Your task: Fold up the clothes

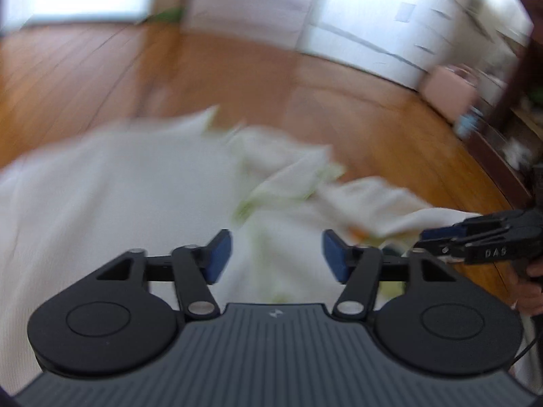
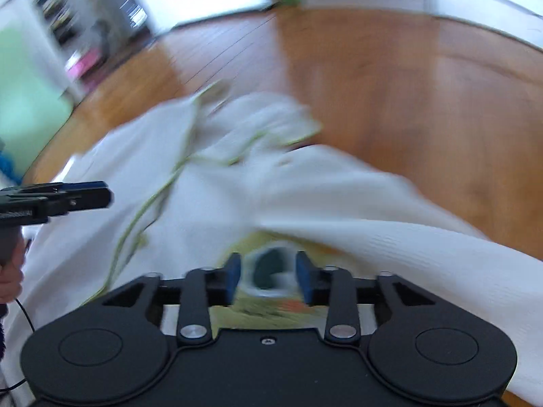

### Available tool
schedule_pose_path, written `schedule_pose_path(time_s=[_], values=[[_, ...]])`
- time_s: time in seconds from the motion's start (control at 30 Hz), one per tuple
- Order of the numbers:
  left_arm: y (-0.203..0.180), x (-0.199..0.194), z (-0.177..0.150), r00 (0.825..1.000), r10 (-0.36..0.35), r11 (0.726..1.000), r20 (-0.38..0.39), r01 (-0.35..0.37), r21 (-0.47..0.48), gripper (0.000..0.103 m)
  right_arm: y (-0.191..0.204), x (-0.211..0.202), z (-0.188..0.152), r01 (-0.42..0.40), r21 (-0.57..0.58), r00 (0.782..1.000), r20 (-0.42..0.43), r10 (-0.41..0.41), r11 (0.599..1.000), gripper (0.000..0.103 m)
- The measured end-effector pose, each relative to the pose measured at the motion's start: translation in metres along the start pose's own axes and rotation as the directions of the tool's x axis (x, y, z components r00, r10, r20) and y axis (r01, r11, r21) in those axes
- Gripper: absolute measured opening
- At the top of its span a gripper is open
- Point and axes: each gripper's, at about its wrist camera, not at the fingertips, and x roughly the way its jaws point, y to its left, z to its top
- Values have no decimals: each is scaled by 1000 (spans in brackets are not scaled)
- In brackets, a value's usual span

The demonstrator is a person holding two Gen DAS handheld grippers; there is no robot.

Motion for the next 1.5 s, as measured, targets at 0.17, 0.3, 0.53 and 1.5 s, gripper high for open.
schedule_pose_path(time_s=[0.17, 0.3, 0.53, 1.5], values=[[-26, 89, 61, 988, -69, 993, -137, 81, 80, 81, -67, -53, 8, 281, 48, 959, 14, -282, 959, 45], [-35, 156, 82, 951, -113, 991, -287, 130, 42, 81, -126, -74, 23, 496, 148, 868, -61, -492, 856, 61], [-56, 172, 60, 957, -57, 974, -284, 115, 193, 24, -227, -99, -1, 697, 512, 712, -413, -568, 502, 71], [-9, 179, 99, 993, 104, 995, -46, -104, 0, 25, -249, -125, 70, 810, 429, 411, 71, -909, 400, 23]])
